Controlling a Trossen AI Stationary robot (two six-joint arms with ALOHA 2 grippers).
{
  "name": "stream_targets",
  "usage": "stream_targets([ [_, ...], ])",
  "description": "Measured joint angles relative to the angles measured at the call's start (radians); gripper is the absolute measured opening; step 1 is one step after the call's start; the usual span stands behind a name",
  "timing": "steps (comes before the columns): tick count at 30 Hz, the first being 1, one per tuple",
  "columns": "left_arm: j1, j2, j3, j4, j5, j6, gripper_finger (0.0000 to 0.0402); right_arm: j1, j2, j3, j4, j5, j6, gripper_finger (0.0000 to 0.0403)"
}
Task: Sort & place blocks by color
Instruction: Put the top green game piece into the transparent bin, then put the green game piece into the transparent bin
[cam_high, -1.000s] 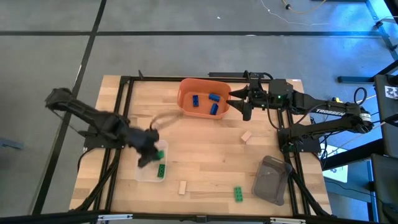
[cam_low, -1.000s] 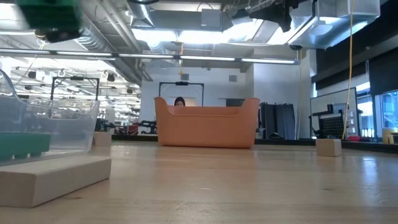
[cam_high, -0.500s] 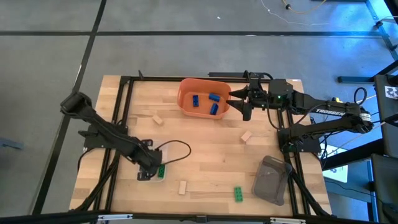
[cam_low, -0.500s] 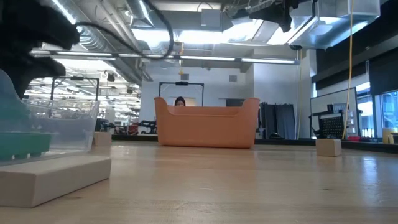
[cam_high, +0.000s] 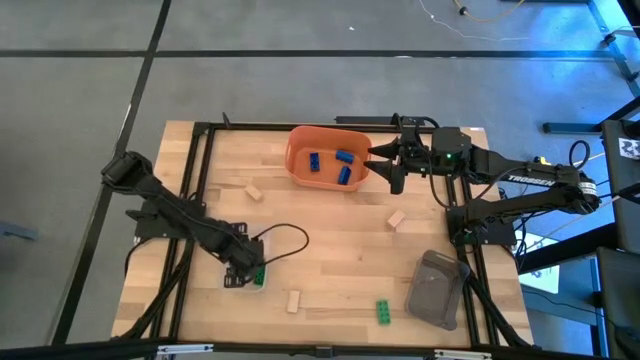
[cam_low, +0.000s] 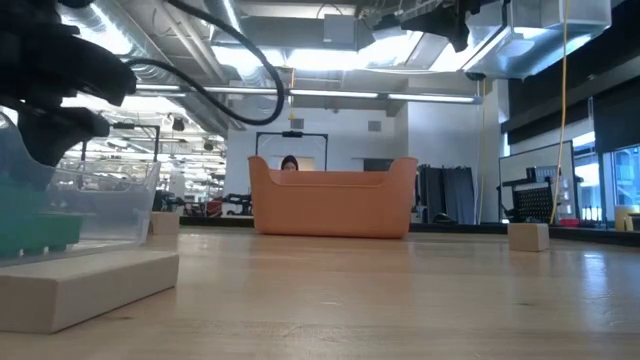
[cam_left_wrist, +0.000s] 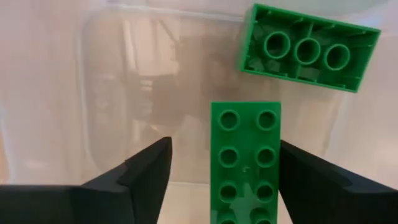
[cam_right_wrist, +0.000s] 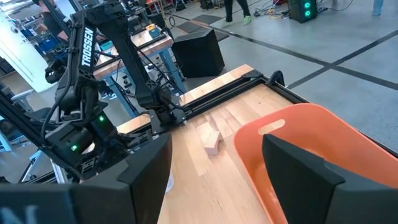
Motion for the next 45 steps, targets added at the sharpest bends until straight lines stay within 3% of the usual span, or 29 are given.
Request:
stream_targets([
  [9, 0.079, -0.062, 0.000, 0.005, 0.169, 0.028, 0.0270, 0.000, 0.000, 0.000, 0.000, 0.000, -0.001, 0.0251],
  [21, 0.185, -0.295, 0.006, 0.007, 0.116, 0.078, 0.0267, 0.000, 0.000, 0.000, 0.000, 0.000, -0.001, 0.0251],
  [26, 0.276, -0.385, 0.120, 0.036, 0.032, 0.135, 0.0267, 0.000, 0.000, 0.000, 0.000, 0.000, 0.001, 0.0251],
  [30, 0.366, -0.404, 0.239, 0.162, -0.078, 0.263, 0.0267, 0.000, 0.000, 0.000, 0.018, 0.000, 0.002, 0.0251],
  [34, 0.476, -0.404, 0.282, 0.430, -0.121, 0.346, 0.0267, 0.000, 0.000, 0.000, 0.031, 0.000, 0.002, 0.0251],
  [39, 0.566, -0.403, 0.199, 0.739, -0.077, 0.338, 0.0267, 0.000, 0.000, 0.000, 0.044, -0.050, 0.002, 0.0251],
  [45, 0.575, -0.400, 0.054, 0.989, -0.080, 0.257, 0.0267, 0.000, 0.000, 0.000, 0.053, -0.119, 0.001, 0.0251],
])
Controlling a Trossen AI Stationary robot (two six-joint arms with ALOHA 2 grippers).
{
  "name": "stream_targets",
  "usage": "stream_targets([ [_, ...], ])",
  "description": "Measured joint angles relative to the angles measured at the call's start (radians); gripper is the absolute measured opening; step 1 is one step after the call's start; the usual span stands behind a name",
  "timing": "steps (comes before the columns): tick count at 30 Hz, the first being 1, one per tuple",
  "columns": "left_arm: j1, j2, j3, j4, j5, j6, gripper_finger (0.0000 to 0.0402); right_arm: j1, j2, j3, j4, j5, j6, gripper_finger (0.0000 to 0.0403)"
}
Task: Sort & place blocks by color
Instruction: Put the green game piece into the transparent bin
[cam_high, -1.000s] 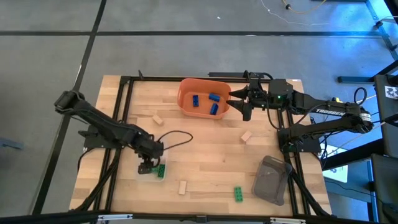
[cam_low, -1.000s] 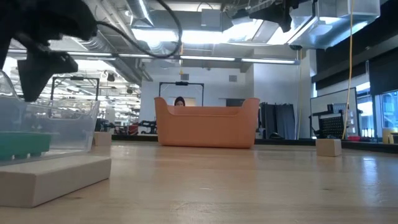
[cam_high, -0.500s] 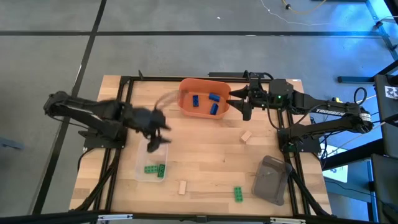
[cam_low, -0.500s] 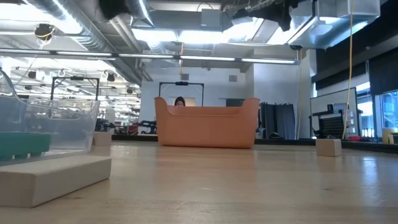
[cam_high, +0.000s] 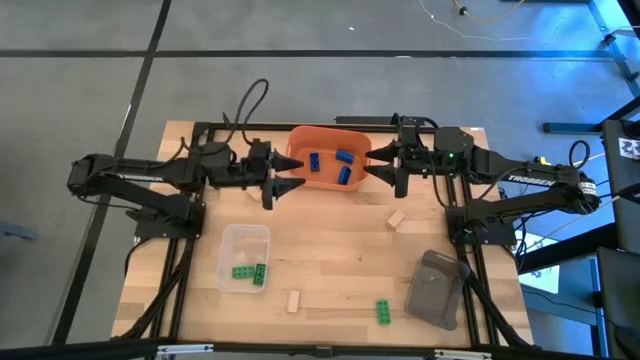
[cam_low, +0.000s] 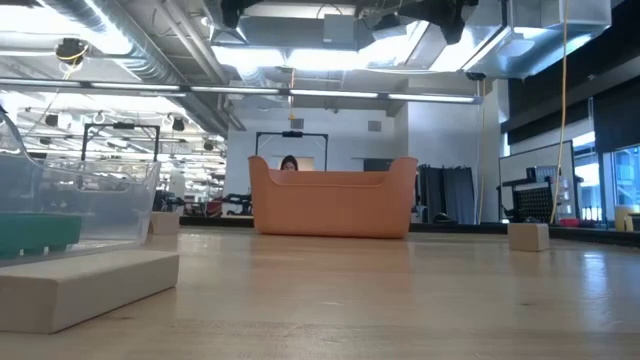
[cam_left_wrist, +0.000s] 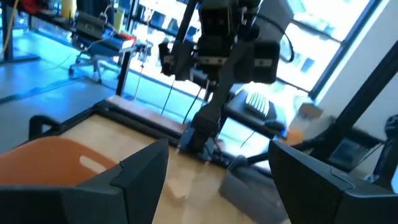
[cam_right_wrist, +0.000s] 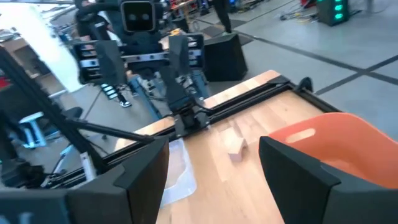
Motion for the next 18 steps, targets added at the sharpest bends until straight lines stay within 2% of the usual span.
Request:
stream_targets([
  [8, -0.005, -0.001, -0.003, 0.017, -0.002, 0.105, 0.0267, 0.001, 0.000, 0.000, 0.053, -0.014, 0.039, 0.0251],
  [13, -0.005, -0.014, -0.004, 0.016, -0.004, 0.117, 0.0267, 0.001, -0.001, 0.000, 0.082, -0.013, 0.099, 0.0251],
  [18, -0.005, -0.013, -0.004, 0.008, -0.001, 0.135, 0.0267, 0.001, 0.003, 0.000, 0.079, -0.016, 0.287, 0.0251],
])
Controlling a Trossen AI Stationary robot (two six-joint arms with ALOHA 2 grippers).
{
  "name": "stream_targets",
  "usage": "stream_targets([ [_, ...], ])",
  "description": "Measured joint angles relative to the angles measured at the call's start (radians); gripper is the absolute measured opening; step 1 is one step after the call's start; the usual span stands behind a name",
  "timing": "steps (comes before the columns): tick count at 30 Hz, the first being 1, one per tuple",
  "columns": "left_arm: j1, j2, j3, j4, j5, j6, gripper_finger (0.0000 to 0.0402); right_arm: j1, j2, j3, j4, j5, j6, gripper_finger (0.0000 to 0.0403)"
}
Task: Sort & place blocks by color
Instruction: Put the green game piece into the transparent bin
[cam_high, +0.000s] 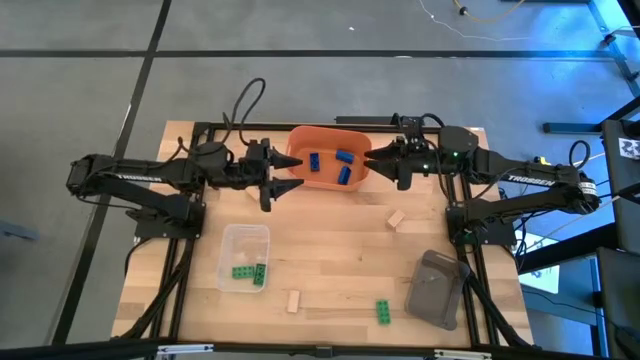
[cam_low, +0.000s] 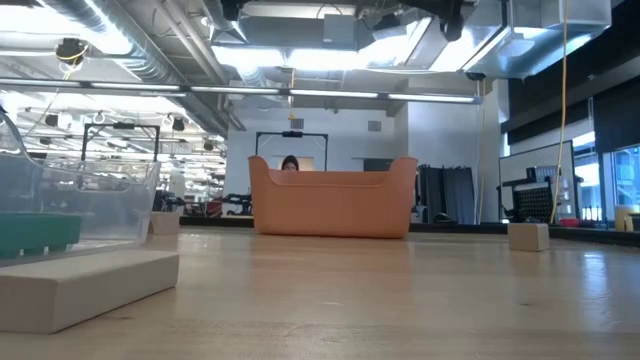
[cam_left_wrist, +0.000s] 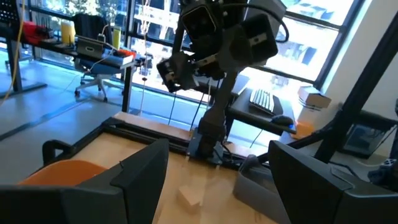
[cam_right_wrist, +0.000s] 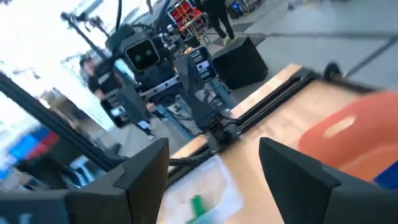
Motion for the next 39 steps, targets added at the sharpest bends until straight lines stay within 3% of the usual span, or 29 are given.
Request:
stream_targets([
  [5, 0.000, 0.000, 0.000, -0.020, 0.000, 0.000, 0.0267, 0.067, 0.047, 0.000, 0.013, -0.104, 0.204, 0.0251],
  [12, 0.001, 0.000, 0.000, -0.021, 0.000, -0.001, 0.0267, 0.325, 0.189, 0.059, -0.050, -0.271, 0.369, 0.0251],
  [19, 0.001, 0.000, 0.000, -0.020, -0.033, -0.001, 0.0267, 0.555, 0.328, 0.204, -0.338, -0.295, 0.346, 0.0251],
  [27, 0.001, 0.000, 0.000, -0.019, -0.061, -0.007, 0.0267, 0.687, 0.476, 0.210, -0.388, -0.278, 0.287, 0.0242],
  [31, 0.001, 0.000, 0.000, -0.019, -0.062, -0.007, 0.0267, 0.713, 0.570, 0.210, -0.392, -0.298, 0.214, 0.0190],
  [37, 0.001, 0.000, 0.000, -0.020, -0.062, -0.007, 0.0267, 0.739, 0.695, 0.209, -0.494, -0.406, 0.093, 0.0024],
  [39, 0.000, 0.000, 0.000, -0.021, -0.062, -0.008, 0.0267, 0.746, 0.730, 0.209, -0.499, -0.421, 0.047, 0.0014],
])
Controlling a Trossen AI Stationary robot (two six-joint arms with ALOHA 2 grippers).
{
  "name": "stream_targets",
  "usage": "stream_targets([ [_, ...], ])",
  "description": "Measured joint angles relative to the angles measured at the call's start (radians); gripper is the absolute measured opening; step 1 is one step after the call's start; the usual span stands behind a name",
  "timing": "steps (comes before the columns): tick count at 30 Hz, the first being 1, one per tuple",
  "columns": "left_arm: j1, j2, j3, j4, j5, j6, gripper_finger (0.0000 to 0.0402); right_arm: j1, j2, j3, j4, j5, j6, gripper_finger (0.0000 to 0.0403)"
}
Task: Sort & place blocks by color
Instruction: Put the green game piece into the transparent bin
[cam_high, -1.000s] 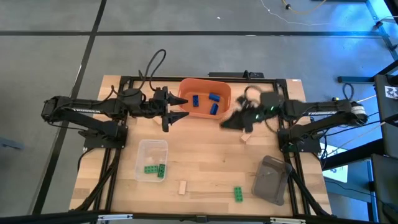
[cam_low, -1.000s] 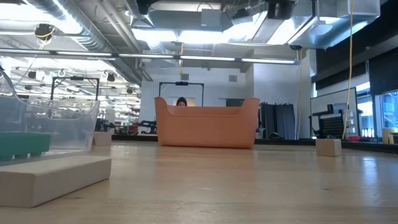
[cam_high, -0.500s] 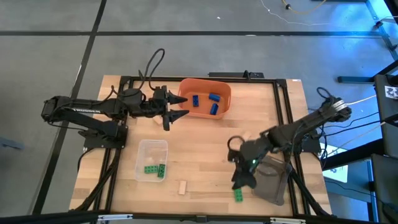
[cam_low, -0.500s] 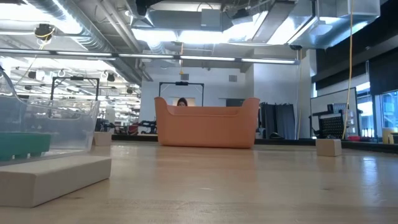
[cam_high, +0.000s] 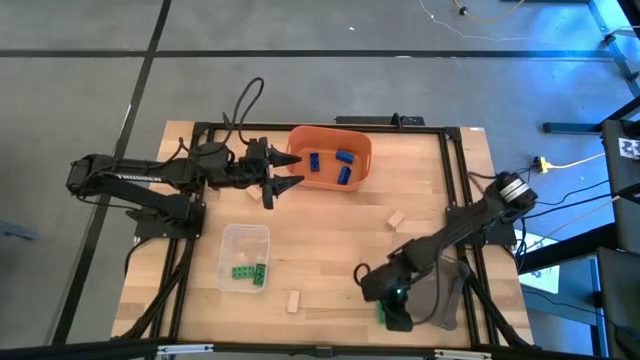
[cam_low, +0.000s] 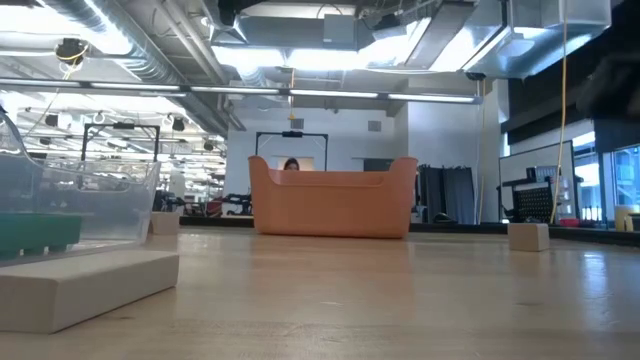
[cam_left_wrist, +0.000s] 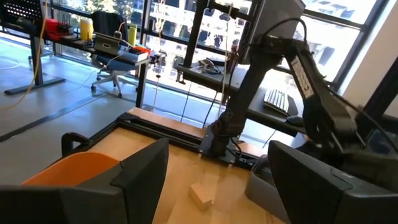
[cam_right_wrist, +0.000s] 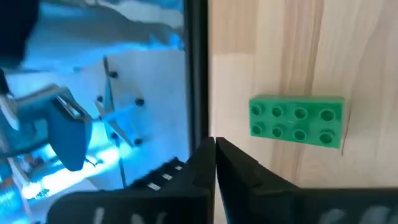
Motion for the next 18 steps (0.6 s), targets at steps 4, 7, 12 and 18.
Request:
stream_targets([
  [4, 0.000, 0.000, 0.000, 0.000, 0.000, 0.000, 0.0267, 0.000, 0.060, 0.000, 0.012, -0.018, -0.056, 0.0005],
  [7, 0.000, 0.000, 0.000, 0.000, -0.012, 0.000, 0.0267, 0.000, 0.091, 0.000, 0.014, 0.004, -0.073, 0.0005],
  [12, 0.000, 0.000, 0.000, -0.001, -0.032, 0.000, 0.0267, 0.000, 0.130, 0.000, 0.013, 0.085, -0.075, 0.0003],
  [18, 0.000, 0.000, 0.000, -0.001, -0.034, 0.000, 0.0267, 0.000, 0.138, 0.000, 0.009, 0.214, -0.100, 0.0002],
])
